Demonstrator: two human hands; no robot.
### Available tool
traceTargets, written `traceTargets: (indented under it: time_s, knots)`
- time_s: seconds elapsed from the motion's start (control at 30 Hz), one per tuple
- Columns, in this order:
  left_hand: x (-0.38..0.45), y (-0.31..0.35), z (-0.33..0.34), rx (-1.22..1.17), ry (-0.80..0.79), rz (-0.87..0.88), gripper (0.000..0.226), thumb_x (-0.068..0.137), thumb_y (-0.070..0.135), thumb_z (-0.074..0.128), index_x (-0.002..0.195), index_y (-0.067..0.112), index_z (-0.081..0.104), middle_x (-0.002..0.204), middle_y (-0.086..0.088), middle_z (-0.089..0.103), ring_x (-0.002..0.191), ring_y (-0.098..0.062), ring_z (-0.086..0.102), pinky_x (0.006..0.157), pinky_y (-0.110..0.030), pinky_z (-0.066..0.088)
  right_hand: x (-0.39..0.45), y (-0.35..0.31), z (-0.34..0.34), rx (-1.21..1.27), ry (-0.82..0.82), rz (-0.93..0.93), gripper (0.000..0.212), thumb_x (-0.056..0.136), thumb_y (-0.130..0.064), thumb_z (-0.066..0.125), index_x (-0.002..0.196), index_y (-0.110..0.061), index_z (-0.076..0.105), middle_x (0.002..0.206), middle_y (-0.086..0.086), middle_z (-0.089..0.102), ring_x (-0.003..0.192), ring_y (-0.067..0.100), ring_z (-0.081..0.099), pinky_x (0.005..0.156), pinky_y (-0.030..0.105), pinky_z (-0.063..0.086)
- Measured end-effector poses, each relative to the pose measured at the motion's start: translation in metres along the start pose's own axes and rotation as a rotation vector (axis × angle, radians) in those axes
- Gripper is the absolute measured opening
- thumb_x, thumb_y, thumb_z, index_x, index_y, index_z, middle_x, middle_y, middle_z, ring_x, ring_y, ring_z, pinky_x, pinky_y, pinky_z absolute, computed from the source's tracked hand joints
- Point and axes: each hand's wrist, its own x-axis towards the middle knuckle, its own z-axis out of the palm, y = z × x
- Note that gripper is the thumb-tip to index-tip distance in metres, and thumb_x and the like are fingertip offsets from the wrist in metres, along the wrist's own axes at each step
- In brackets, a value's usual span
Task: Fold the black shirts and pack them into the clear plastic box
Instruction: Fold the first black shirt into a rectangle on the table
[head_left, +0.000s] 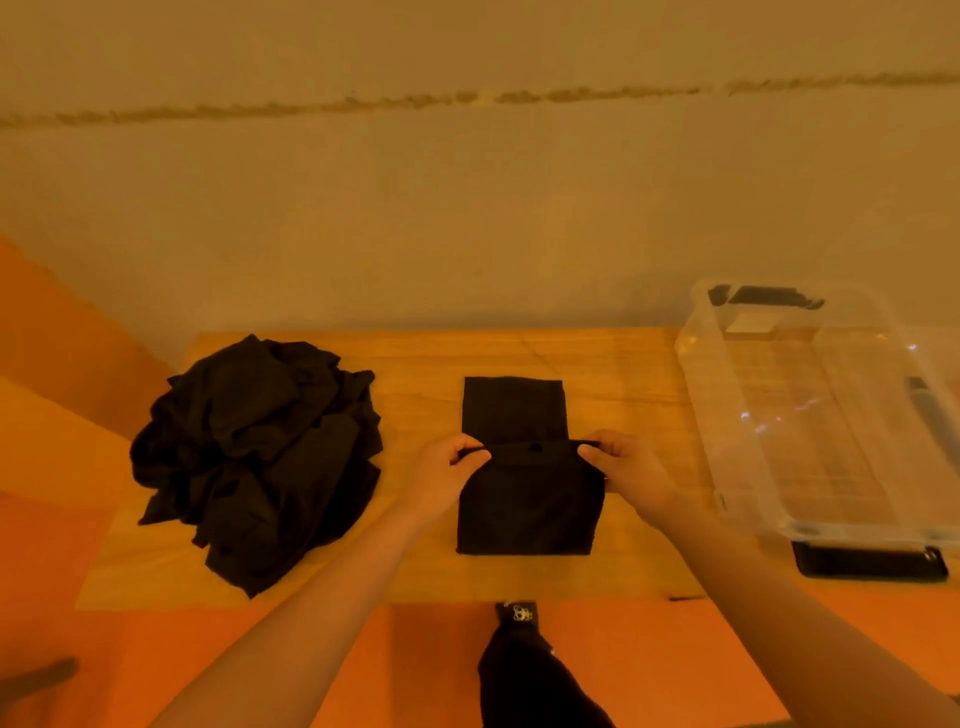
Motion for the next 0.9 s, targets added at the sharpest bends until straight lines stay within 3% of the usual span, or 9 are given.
traceTargets:
  time_s: [0.07,0.17,0.27,0.4,0.5,0.6,0.73,0.8,0.9]
  knots:
    - [0.033,0.007,-0.006,-0.021,0.046,-0.031,0.007,0.094,0.021,0.052,0.093,0.021,0.059,0.084,0.008,0.06,0.075,-0.001,0.056,0.066,-0.011,0.046,0.035,-0.009,-0.004,0.002,0.002,0.033,0.016,0.095,-0.02,0.049,0.099,-0.015,0.064,0.097,0.004,0.066,0.092,0.017,0.063,0.08,0.033,0.052]
    - [0.081,0.01,-0.01,-0.047,0.077,-0.08,0.007,0.093,0.022,0.053,0.094,0.022,0.06,0.089,0.001,0.064,0.082,-0.01,0.06,0.076,-0.024,0.051,0.086,-0.014,-0.008,0.014,0.01,0.047,0.015,0.095,-0.021,0.049,0.096,-0.02,0.064,0.098,0.003,0.067,0.093,0.017,0.063,0.083,0.036,0.054]
    - [0.121,0.005,-0.011,-0.074,0.09,-0.137,0.007,0.091,0.018,0.056,0.097,0.018,0.06,0.084,0.009,0.061,0.083,-0.011,0.061,0.065,-0.013,0.046,0.125,-0.016,-0.009,0.086,-0.02,0.062,0.008,0.091,-0.015,0.057,0.094,-0.02,0.062,0.099,0.004,0.066,0.093,0.018,0.063,0.077,0.032,0.054]
    - [0.151,-0.01,-0.012,-0.033,0.08,-0.203,0.021,0.083,0.015,0.066,0.104,0.016,0.064,0.106,0.005,0.06,0.102,-0.011,0.054,0.079,-0.019,0.043,0.156,-0.006,-0.01,-0.04,-0.113,0.047,0.032,0.078,-0.004,0.07,0.104,-0.019,0.061,0.104,0.002,0.063,0.097,0.015,0.06,0.076,0.023,0.05]
    - [0.161,-0.02,-0.012,0.014,0.059,-0.212,0.02,0.084,0.014,0.066,0.103,0.019,0.064,0.111,0.006,0.057,0.106,-0.008,0.048,0.087,-0.023,0.039,0.167,0.002,-0.008,-0.139,-0.053,0.016,0.025,0.082,-0.01,0.068,0.104,-0.021,0.064,0.106,-0.002,0.062,0.102,0.012,0.057,0.081,0.021,0.047]
    - [0.167,-0.026,-0.013,0.023,0.12,-0.168,0.01,0.088,0.014,0.06,0.094,0.019,0.066,0.098,0.004,0.063,0.092,-0.007,0.056,0.084,-0.022,0.044,0.169,-0.003,-0.005,-0.289,0.042,-0.043,0.016,0.09,-0.018,0.057,0.104,-0.015,0.065,0.094,-0.005,0.062,0.094,0.013,0.059,0.069,0.011,0.041]
    - [0.167,-0.024,-0.013,0.158,0.163,-0.075,0.016,0.09,0.02,0.057,0.102,0.014,0.065,0.097,0.005,0.06,0.086,-0.001,0.052,0.072,-0.008,0.04,0.162,-0.007,-0.004,-0.45,0.197,-0.081,0.025,0.093,-0.026,0.053,0.112,-0.011,0.061,0.093,-0.004,0.057,0.084,0.013,0.057,0.06,0.011,0.038]
    - [0.164,-0.027,-0.012,0.356,0.114,0.086,0.022,0.086,0.025,0.062,0.106,0.014,0.065,0.101,0.005,0.057,0.096,-0.006,0.049,0.081,-0.014,0.037,0.155,-0.005,-0.005,-0.537,0.199,-0.221,0.03,0.088,-0.028,0.06,0.114,-0.013,0.062,0.101,-0.005,0.056,0.086,0.008,0.052,0.069,0.016,0.044]
    - [0.161,-0.039,-0.01,0.579,-0.008,0.211,0.031,0.084,0.03,0.065,0.11,0.015,0.066,0.109,0.001,0.058,0.109,-0.013,0.047,0.096,-0.028,0.036,0.149,0.009,-0.005,-0.748,0.073,-0.375,0.032,0.083,-0.027,0.066,0.112,-0.013,0.065,0.111,0.001,0.059,0.101,0.016,0.054,0.088,0.026,0.044]
